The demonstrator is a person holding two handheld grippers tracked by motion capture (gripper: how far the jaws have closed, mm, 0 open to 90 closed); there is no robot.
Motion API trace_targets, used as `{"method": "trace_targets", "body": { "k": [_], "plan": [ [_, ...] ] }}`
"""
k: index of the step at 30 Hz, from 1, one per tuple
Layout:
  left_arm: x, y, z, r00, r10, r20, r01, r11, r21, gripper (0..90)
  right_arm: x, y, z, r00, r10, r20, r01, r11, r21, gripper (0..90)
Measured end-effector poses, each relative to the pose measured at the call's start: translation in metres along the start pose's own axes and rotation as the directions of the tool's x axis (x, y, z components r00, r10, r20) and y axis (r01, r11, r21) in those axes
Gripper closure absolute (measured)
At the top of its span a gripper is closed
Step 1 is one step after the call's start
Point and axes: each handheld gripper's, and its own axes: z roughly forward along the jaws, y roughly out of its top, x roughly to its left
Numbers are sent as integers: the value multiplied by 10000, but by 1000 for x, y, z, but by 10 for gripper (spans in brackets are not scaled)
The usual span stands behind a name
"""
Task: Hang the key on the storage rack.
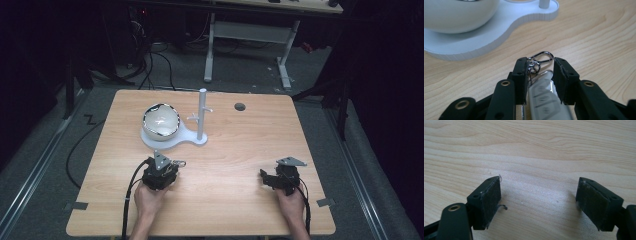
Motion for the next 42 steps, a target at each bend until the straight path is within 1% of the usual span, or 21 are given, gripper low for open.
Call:
{"method": "trace_targets", "body": {
  "k": [2,3,4,5,6,7,8,10,13,16,17,18,20,24,27,29,34,35,39,42],
  "plan": [
    [-1,-4,4,10000,19,92,-20,9998,190,661,0,0,0,10000,1,3,-1,10000,-3,203],
    [-2,-5,5,9999,7,109,-10,9998,212,662,0,0,0,10000,-1,2,1,10000,-4,203],
    [-2,-6,5,9999,-61,157,59,9999,127,663,0,0,0,10000,-2,2,2,10000,-3,203],
    [-2,-6,5,9997,-120,197,118,9999,113,648,0,0,0,10000,-1,1,1,10000,-4,203],
    [-2,-5,6,9995,-191,263,188,9997,127,607,0,0,0,10000,0,2,0,10000,-3,203],
    [-3,-5,6,9992,-244,304,238,9995,197,547,0,0,0,10000,-1,0,1,10000,-3,203],
    [-4,-5,6,9992,-290,282,281,9992,294,496,0,0,0,10000,-3,1,3,10000,-3,203],
    [-6,-5,6,9991,-310,301,298,9988,388,438,0,0,0,10000,-2,0,2,10000,-3,203],
    [-11,-8,4,9992,-289,289,275,9985,480,415,0,0,0,10000,-4,0,4,10000,-4,203],
    [-13,-13,7,9996,-242,108,232,9965,799,421,0,0,0,10000,-2,1,2,10000,-3,203],
    [-13,-15,9,9996,-284,50,278,9953,929,425,0,0,0,10000,-1,1,1,10000,-2,203],
    [-12,-16,9,9994,-344,58,338,9960,822,421,0,0,0,10000,-1,0,1,10000,-2,203],
    [-12,-16,9,9992,-400,-4,399,9960,799,454,0,0,0,10000,-2,0,2,10000,-3,203],
    [-10,-16,9,9994,-350,50,345,9964,771,490,0,0,0,10000,-3,1,3,10000,-3,203],
    [-10,-16,9,9997,-242,55,238,9970,734,497,0,0,0,10000,-1,0,1,10000,-2,203],
    [-12,-16,8,10000,-30,-20,31,9975,705,501,0,0,0,10000,0,2,0,10000,-3,203],
    [-12,-12,1,10000,73,57,-74,9997,240,504,0,0,0,10000,11,1,-11,10000,2,203],
    [-12,-10,-2,9999,97,78,-98,9999,79,505,0,0,0,10000,13,1,-13,10000,2,203],
    [-10,-3,-10,9998,137,147,-132,9995,-295,506,0,0,0,10000,13,1,-13,10000,2,203],
    [-8,2,-16,9993,9,383,14,9982,-599,506,0,0,0,10000,13,0,-13,10000,2,203]
  ]
}}
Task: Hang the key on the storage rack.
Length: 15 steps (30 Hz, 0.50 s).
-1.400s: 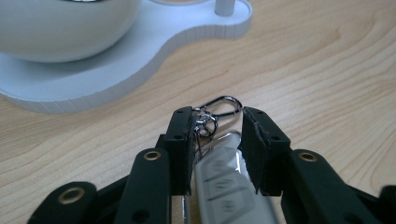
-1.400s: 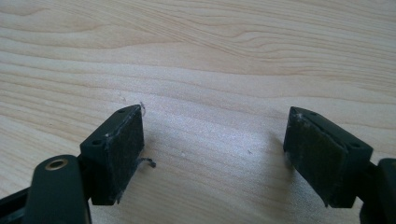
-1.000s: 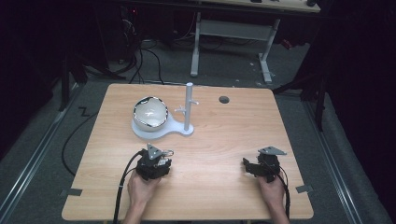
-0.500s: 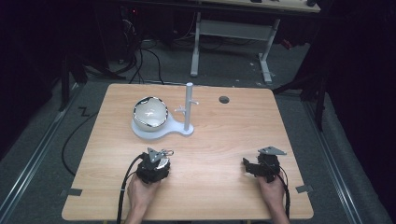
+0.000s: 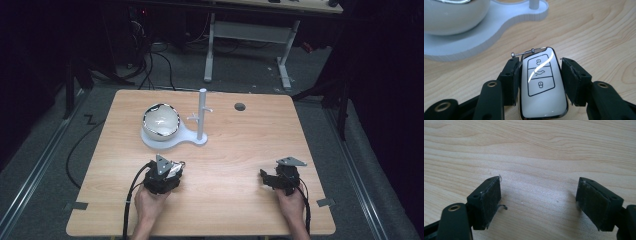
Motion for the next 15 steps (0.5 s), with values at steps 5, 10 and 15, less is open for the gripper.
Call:
{"method": "trace_targets", "body": {
  "k": [5,10,15],
  "plan": [
    [5,12,-9,9990,-175,406,192,9989,-419,507,0,0,0,10000,1,1,-1,10000,1,203],
    [12,24,-17,9964,-345,774,408,9958,-817,507,0,0,0,10000,-1,0,1,10000,0,203],
    [16,35,-22,9932,-452,1074,569,9924,-1088,507,0,0,0,10000,0,-1,0,10000,-3,203]
  ]
}}
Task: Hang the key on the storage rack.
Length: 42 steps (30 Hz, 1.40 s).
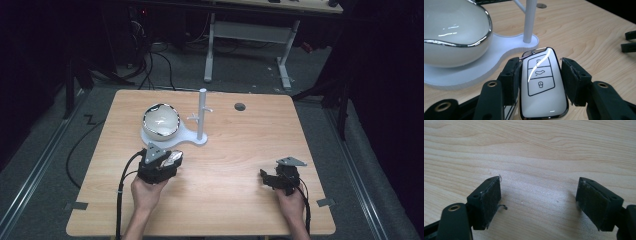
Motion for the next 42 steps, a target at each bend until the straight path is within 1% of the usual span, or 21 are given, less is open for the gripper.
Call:
{"method": "trace_targets", "body": {
  "k": [7,10,17,20,27,34,37,42],
  "plan": [
    [0,14,-2,9996,125,248,-121,9998,-169,507,0,0,0,10000,-12,0,12,10000,4,203],
    [0,22,-4,9991,121,407,-108,9995,-306,507,0,0,0,10000,-10,-1,10,10000,5,203],
    [0,41,-5,9982,260,543,-231,9983,-540,507,0,0,0,10000,-10,-2,10,10000,7,203],
    [2,49,-6,9976,266,633,-227,9978,-618,507,0,0,0,10000,-20,-3,20,10000,3,203],
    [8,69,-2,9964,135,840,-71,9970,-765,507,0,0,0,10000,-24,-7,24,10000,1,203],
    [10,85,1,9961,274,842,-209,9968,-777,507,0,0,0,10000,-30,-11,30,10000,1,202],
    [13,91,4,9953,206,944,-131,9967,-797,507,0,0,0,10000,-28,-9,28,10000,4,203],
    [16,101,7,9955,146,937,-63,9961,-883,507,0,0,0,10000,-32,-9,32,10000,5,202]
  ]
}}
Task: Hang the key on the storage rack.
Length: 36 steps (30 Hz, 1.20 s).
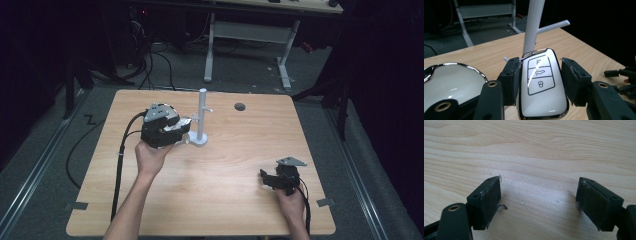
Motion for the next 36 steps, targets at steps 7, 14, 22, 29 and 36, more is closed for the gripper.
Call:
{"method": "trace_targets", "body": {
  "k": [7,14,22,29,36],
  "plan": [
    [5,8,6,9999,-103,-38,103,9999,-102,507,0,0,0,10000,-7,-3,7,10000,-2,202],
    [5,14,11,10000,-75,9,75,9999,-111,507,0,0,0,10000,-5,-4,5,10000,-1,202],
    [6,18,13,10000,-86,14,86,9997,-215,507,0,0,0,10000,-4,-3,4,10000,1,202],
    [6,21,16,9999,-117,56,118,9997,-227,507,0,0,0,10000,-7,-4,7,10000,-2,202],
    [1,20,25,9999,-10,144,12,9999,-142,507,0,0,0,10000,-7,-3,7,10000,-3,202]
  ]
}}
